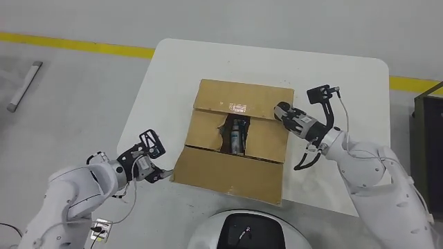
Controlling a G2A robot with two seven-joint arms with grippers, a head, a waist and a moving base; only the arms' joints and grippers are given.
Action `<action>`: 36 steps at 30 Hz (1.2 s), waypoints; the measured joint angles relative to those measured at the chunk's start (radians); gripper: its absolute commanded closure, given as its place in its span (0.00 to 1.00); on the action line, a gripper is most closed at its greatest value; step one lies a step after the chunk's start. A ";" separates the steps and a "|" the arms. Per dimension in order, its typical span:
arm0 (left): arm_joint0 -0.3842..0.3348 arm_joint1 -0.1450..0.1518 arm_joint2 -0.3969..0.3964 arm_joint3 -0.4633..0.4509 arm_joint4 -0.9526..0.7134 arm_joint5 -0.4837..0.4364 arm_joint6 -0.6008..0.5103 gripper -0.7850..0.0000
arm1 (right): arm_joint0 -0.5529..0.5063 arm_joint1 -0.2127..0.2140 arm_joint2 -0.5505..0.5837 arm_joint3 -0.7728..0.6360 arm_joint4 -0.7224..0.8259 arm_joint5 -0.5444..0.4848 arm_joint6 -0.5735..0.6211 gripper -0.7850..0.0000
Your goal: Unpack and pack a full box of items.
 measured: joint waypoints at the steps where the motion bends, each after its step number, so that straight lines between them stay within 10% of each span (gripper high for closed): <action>1: -0.007 0.000 0.002 -0.001 -0.030 0.011 -0.006 0.00 | -0.001 0.000 0.003 -0.003 0.001 0.001 0.001 1.00; 14: -0.167 -0.005 0.106 0.031 -0.230 0.182 -0.055 0.00 | 0.010 -0.001 0.011 -0.009 0.033 0.002 0.000 1.00; 36: -0.364 -0.041 0.325 0.261 0.025 0.401 0.088 0.00 | 0.035 -0.012 -0.049 -0.068 -0.015 0.191 -0.036 1.00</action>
